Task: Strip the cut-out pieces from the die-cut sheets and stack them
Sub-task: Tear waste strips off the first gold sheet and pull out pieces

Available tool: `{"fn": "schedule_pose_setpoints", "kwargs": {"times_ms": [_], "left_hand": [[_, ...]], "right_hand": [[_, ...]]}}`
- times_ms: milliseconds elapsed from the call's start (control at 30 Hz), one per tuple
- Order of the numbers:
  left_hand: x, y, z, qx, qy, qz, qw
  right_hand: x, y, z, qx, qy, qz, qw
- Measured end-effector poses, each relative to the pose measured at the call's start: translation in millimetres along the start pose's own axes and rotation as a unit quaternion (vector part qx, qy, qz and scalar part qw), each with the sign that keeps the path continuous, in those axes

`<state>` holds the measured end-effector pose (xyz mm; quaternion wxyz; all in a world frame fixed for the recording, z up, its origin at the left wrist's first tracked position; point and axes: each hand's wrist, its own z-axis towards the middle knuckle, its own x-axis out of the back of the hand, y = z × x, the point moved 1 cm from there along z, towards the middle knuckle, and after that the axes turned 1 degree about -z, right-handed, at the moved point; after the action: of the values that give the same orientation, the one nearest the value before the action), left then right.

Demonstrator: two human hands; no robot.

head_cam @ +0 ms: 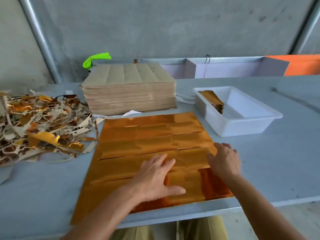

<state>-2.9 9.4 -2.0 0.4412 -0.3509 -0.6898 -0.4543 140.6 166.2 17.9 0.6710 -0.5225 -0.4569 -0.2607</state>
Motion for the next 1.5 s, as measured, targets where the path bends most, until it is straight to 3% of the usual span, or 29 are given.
{"fn": "schedule_pose_setpoints", "kwargs": {"times_ms": [133, 400, 600, 733, 867, 967, 1100, 1300, 1500], "left_hand": [[-7, 18, 1, -0.048, -0.058, 0.118, 0.99], [-8, 13, -5, -0.046, -0.032, 0.048, 0.997], [-7, 10, -5, -0.054, 0.031, 0.033, 0.998], [-6, 18, 0, -0.078, 0.14, -0.041, 0.986], [2, 25, 9, -0.075, 0.208, -0.064, 0.973], [3, 26, 11, -0.092, 0.224, -0.038, 0.97], [1, 24, 11, -0.103, 0.234, -0.032, 0.966], [-3, 21, 12, -0.108, 0.239, -0.042, 0.964], [-3, 23, 13, -0.113, 0.248, -0.054, 0.961]], "right_hand": [[2, 2, -2, -0.027, -0.047, -0.001, 0.999], [22, 13, -11, -0.013, -0.028, 0.132, 0.991], [35, 31, -16, -0.025, -0.027, 0.186, 0.982], [37, 43, -15, -0.047, -0.018, 0.227, 0.972], [36, 50, -20, -0.019, -0.019, 0.162, 0.986], [34, 52, -28, -0.015, -0.019, 0.026, 0.999], [28, 45, -40, -0.01, -0.081, -0.094, 0.992], [28, 38, -41, -0.005, -0.076, -0.08, 0.994], [32, 43, -34, 0.019, 0.017, 0.008, 1.0]]}}
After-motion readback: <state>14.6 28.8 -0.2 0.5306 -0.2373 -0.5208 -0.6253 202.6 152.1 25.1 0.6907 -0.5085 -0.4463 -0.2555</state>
